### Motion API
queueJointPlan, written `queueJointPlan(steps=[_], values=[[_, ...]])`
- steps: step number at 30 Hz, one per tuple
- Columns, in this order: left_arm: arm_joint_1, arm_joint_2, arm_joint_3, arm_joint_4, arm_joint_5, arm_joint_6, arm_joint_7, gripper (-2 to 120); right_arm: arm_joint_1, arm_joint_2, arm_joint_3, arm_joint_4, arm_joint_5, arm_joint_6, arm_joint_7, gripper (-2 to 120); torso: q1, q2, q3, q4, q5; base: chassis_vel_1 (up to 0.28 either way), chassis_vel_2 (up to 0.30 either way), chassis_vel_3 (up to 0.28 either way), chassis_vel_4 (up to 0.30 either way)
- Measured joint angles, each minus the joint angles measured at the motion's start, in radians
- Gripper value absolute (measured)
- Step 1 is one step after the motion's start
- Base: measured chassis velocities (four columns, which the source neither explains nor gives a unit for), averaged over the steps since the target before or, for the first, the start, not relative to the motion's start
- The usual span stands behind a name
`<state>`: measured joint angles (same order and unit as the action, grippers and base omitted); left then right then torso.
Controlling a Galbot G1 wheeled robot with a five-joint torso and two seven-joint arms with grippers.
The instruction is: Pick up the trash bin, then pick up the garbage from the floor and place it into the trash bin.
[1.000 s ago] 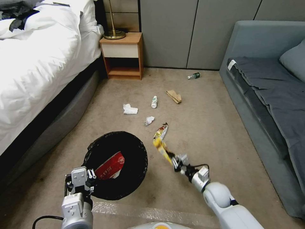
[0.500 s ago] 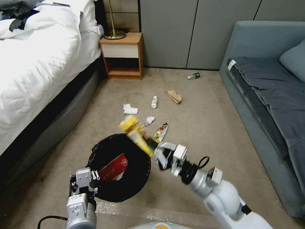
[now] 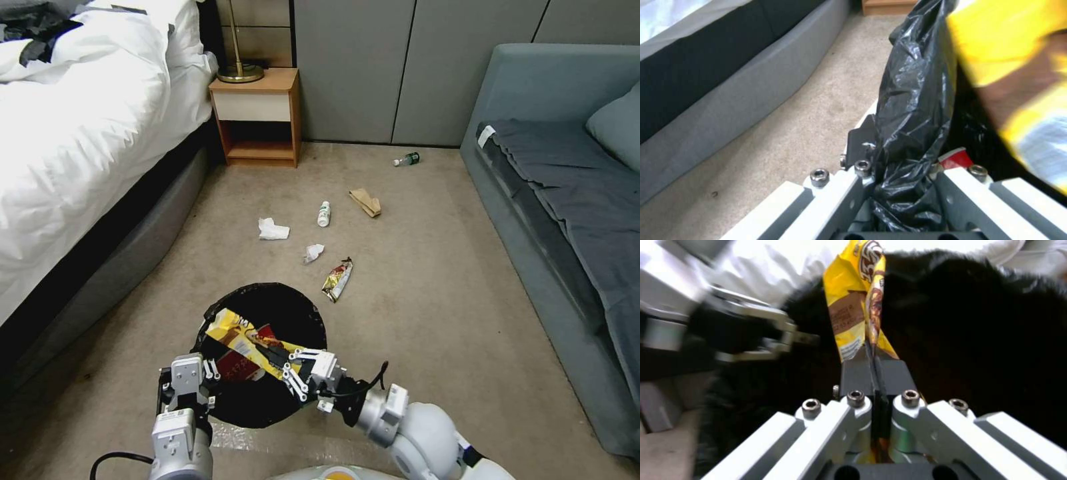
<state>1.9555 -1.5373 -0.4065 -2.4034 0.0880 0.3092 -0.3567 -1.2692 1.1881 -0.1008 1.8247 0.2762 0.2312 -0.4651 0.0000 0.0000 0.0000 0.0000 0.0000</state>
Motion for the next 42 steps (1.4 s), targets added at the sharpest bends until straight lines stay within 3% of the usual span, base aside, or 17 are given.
queueJointPlan(steps=[7, 30, 34, 37, 42], values=[[0.008, -0.005, 0.014, 0.0, 0.016, -0.01, -0.002, 1, 0.044, 0.039, -0.001, -0.099, -0.027, 0.011, 0.027, 2, 0.0, 0.0, 0.0, 0.0, 0.0001, 0.0, 0.0, 0.0, 0.0], [-0.013, -0.006, 0.003, 0.029, 0.011, -0.011, 0.004, 1, -0.045, 0.006, 0.04, 0.009, -0.048, 0.018, 0.018, 85, 0.0, 0.0, 0.0, 0.0, 0.0, 0.0, 0.0, 0.0, 0.0], [-0.014, -0.007, 0.001, 0.036, 0.012, -0.011, 0.004, 1, -0.067, 0.006, 0.062, 0.065, -0.058, 0.031, 0.023, 97, 0.0, 0.0, 0.0, 0.0, 0.0001, 0.0, 0.0, 0.0, 0.0], [-0.021, -0.006, -0.016, 0.045, 0.007, -0.009, 0.004, 1, -0.116, 0.018, 0.112, 0.22, -0.062, 0.03, 0.134, 108, 0.0, 0.0, 0.0, 0.0001, 0.0, 0.0, 0.0, 0.0, 0.0], [-0.031, -0.006, -0.032, 0.059, 0.0, -0.008, 0.004, 1, -0.18, 0.045, 0.162, 0.343, -0.115, 0.026, 0.275, 113, 0.0, 0.0, 0.0, 0.0003, 0.0, 0.0, 0.0, 0.0, 0.0]])
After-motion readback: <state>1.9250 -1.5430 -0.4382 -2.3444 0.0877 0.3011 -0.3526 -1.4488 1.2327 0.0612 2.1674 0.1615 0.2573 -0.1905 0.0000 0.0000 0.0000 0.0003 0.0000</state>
